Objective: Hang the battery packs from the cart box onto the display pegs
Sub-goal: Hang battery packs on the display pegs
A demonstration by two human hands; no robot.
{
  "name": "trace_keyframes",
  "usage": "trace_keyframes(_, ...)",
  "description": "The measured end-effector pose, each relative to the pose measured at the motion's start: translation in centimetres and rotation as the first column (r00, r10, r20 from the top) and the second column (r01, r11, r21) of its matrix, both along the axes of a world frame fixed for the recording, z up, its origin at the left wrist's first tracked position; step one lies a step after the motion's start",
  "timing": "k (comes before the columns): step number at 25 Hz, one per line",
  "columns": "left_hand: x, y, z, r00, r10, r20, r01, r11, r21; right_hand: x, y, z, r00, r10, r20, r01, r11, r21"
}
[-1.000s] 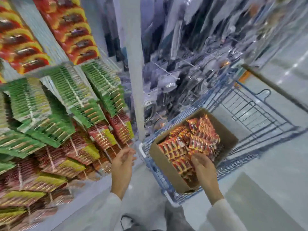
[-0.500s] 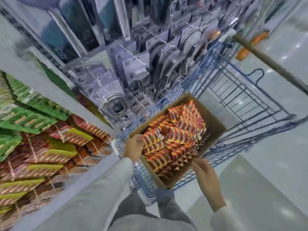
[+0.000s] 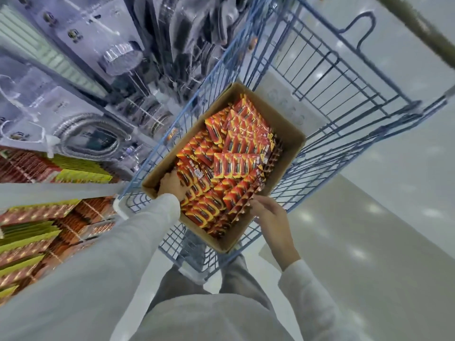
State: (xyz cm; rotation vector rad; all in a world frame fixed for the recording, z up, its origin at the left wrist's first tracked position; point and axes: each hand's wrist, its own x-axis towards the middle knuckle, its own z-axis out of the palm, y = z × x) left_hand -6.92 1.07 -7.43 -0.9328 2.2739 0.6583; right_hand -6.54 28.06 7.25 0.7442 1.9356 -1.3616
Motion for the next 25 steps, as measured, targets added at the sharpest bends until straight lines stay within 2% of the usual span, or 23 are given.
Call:
trace_keyframes(3,0.3,-0.6,-0.6,0.999,0.038,0.031,-0.036,0.998,-0.051,-0.6,-0.8,-0.5,1.0,-0.008,0.029,0.007,1.0,0.008)
trace_keyframes(8,0.6,-1.3,-0.3,0.999,0.02,-0.025,-0.021,0.999,-0.031,-1.2,-1.7,-1.4,0.997,0.045,0.06,-0.047,0.998,0.034)
trace_keyframes(12,1.2,-2.2,1.5,0.985,-0.027,-0.173,0.026,1.0,-0.004,-1.2,-3.3,-1.5,0.989,0.107,0.102,-0.109,0.994,0.02)
trace_keyframes(14,1.7,-2.5,2.9,0.962,0.064,-0.266,-0.036,0.994,0.107,-1.2,-4.0,-1.6,0.986,0.119,0.118,-0.12,0.993,0.005)
trace_keyframes(16,2.3,-2.5,5.1,0.885,0.344,-0.314,-0.247,0.918,0.31,-1.6,-4.9,-2.0,0.983,0.104,0.15,-0.1,0.994,-0.034)
trace_keyframes(18,3.0,-2.1,8.1,0.74,0.613,-0.278,-0.432,0.749,0.502,-3.3,-6.2,-2.2,0.974,-0.023,0.225,0.051,0.991,-0.123)
trace_keyframes(20,4.3,-1.4,11.0,0.613,0.761,-0.212,-0.511,0.586,0.629,-5.5,-7.4,-2.5,0.912,-0.187,0.364,0.283,0.931,-0.231)
trace_keyframes(21,5.0,-1.1,12.4,0.577,0.793,-0.193,-0.52,0.54,0.662,-6.5,-7.9,-2.6,0.892,-0.207,0.403,0.325,0.911,-0.252)
trace_keyframes(22,5.9,-0.8,13.6,0.553,0.81,-0.192,-0.521,0.517,0.679,-7.6,-8.1,-2.5,0.911,-0.161,0.379,0.258,0.94,-0.222)
trace_keyframes(23,6.9,-0.6,14.3,0.534,0.82,-0.205,-0.519,0.509,0.687,-8.4,-8.2,-2.8,0.942,-0.035,0.332,0.107,0.974,-0.201)
trace_keyframes(25,9.1,-0.3,15.3,0.506,0.834,-0.221,-0.534,0.504,0.679,-9.7,-8.8,-2.5,0.959,0.157,0.238,-0.149,0.988,-0.05)
